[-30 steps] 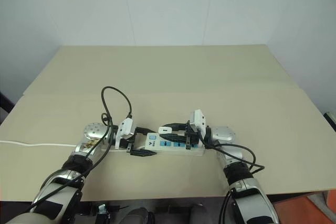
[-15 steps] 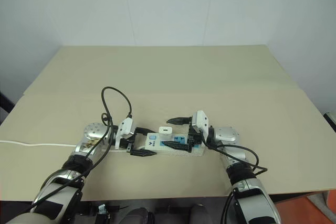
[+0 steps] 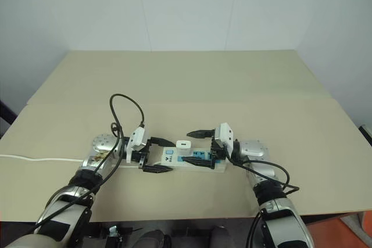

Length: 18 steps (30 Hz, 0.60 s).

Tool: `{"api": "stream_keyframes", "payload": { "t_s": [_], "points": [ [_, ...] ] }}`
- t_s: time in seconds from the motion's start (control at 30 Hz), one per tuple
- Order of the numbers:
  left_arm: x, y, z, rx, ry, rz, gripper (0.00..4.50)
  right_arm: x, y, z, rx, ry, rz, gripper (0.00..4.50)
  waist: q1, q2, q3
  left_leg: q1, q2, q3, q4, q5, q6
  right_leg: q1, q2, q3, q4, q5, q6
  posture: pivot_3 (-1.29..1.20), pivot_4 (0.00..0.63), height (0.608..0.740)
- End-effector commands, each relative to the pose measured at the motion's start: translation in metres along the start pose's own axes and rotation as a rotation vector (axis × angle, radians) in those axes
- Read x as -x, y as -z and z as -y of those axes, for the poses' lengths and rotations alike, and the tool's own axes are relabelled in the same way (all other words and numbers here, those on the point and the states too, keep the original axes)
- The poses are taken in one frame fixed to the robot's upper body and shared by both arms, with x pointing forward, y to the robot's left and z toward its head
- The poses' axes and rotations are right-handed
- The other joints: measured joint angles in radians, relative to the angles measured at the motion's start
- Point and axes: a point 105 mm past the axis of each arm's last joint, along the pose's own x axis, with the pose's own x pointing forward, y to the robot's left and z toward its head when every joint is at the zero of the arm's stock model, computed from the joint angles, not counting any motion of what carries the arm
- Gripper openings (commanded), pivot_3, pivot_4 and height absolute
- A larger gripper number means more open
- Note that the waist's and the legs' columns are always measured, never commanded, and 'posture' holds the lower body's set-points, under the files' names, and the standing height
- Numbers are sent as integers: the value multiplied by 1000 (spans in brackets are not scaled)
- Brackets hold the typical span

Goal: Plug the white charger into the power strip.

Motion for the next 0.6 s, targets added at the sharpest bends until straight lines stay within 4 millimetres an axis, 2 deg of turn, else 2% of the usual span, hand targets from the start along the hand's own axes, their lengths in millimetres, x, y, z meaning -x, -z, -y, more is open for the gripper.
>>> {"api": "stream_keyframes", "payload": {
  "t_s": [0.03,0.17,0.37,0.47,0.6],
  "points": [
    [28,-30,0,-33,-53,56,4469,24,-21,-1,49,29,-6,4500,-1,0,0,-2,0,0,0,0,0,-2,0,0,1,0,0,0,150,740],
    [58,-45,12,-4,-61,18,4469,58,-42,-4,65,70,-181,4500,-1,3,3,-7,0,-1,0,0,0,-6,0,0,3,0,0,0,150,740],
    [101,-39,18,18,-161,-106,4469,118,-66,-18,79,150,-400,4500,3,3,3,-4,1,0,-2,0,0,-3,0,0,-3,-1,0,0,150,740],
    [113,-34,24,35,-182,-141,4469,136,-71,-28,53,182,-487,4500,3,3,4,-3,1,1,-1,0,0,-2,0,0,-3,-1,0,0,150,740],
    [112,-31,28,54,-194,-132,4469,146,-70,-33,25,247,-548,4500,2,3,4,-3,1,1,-1,0,0,-2,0,0,-2,-1,0,0,150,740]
  ]
}}
